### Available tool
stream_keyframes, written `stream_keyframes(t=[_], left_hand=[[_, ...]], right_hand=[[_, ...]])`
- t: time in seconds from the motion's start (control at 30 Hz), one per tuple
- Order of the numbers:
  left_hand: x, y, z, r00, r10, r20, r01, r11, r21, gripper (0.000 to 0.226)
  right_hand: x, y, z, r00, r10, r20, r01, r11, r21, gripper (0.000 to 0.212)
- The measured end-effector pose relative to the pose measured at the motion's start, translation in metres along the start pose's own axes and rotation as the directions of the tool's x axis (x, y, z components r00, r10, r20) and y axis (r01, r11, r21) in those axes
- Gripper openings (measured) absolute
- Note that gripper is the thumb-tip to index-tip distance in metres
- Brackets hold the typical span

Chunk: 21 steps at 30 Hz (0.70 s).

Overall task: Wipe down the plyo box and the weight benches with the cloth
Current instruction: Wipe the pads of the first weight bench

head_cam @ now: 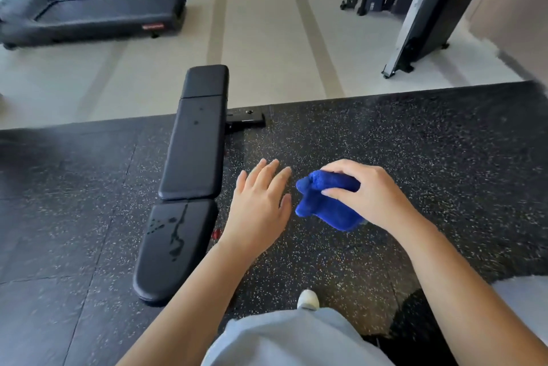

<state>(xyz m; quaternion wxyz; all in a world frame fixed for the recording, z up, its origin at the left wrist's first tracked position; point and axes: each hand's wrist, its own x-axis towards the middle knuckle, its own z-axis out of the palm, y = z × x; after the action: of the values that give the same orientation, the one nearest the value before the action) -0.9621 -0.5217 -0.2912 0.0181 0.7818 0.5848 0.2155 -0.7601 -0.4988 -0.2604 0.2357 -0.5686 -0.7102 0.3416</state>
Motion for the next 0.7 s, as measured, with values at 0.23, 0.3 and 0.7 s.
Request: stream_keyframes(t=[0.23,0.3,0.7], left_hand=[[0.062,0.005,0.025,0.998,-0.063,0.020,0.063,0.998,0.027,0.049],[0.080,0.005,0.033,0.997,-0.076,0.033,0.075,0.997,0.026,0.049],[0.239,-0.025,0.103,0.991,-0.114,0.071,0.115,0.993,-0.006,0.050]], right_hand=[[0.063,0.023,-0.036,0.998,-0.065,0.014,0.066,0.998,-0.016,0.027],[0.081,0.030,-0.043,0.997,-0.064,0.032,0.063,0.998,0.020,0.028],[0.240,0.071,-0.095,0.998,-0.057,0.039,0.060,0.997,-0.058,0.029]])
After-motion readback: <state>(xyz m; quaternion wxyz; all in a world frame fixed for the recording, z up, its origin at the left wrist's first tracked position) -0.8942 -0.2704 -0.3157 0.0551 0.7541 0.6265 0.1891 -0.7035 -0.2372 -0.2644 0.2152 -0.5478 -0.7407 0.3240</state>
